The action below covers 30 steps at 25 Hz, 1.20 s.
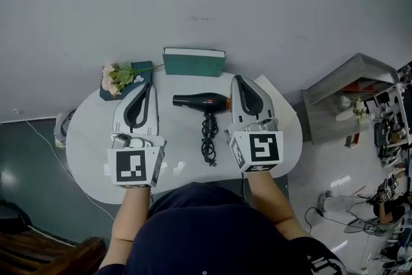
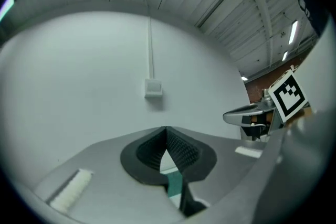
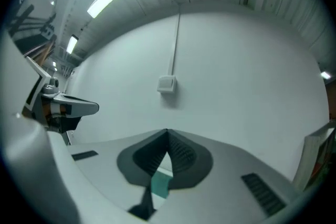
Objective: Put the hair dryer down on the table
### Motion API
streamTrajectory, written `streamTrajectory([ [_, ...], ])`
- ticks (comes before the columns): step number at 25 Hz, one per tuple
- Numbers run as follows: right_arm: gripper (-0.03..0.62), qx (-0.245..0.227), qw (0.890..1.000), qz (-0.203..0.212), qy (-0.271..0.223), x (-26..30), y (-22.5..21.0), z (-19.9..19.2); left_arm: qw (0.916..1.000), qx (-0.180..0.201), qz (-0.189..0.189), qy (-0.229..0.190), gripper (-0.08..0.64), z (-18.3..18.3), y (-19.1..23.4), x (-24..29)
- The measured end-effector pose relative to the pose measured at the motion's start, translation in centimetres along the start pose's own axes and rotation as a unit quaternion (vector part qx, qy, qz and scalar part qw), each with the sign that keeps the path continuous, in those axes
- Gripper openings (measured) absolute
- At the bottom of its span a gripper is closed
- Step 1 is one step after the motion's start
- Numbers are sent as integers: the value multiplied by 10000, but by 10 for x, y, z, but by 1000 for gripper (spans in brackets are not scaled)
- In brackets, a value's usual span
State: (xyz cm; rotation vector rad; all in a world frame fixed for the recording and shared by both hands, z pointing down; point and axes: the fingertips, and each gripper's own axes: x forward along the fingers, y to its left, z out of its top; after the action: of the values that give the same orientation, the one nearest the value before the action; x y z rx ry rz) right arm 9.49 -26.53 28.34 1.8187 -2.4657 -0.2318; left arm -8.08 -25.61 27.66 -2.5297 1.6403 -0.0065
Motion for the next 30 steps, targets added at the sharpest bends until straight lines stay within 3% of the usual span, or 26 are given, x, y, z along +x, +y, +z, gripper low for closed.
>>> streamTrajectory([
  [4, 11, -143, 9990, 68, -415, 1, -2, 47, 9996, -38, 192, -212, 11, 43, 14, -4],
  [9, 11, -202, 9983, 56, -543, -2, -6, 69, 9987, -102, 274, -427, 11, 69, 25, -10],
  [30, 11, 13, 9989, 210, -412, -17, -26, 48, 9999, -11, 89, -59, 11, 52, -17, -13],
])
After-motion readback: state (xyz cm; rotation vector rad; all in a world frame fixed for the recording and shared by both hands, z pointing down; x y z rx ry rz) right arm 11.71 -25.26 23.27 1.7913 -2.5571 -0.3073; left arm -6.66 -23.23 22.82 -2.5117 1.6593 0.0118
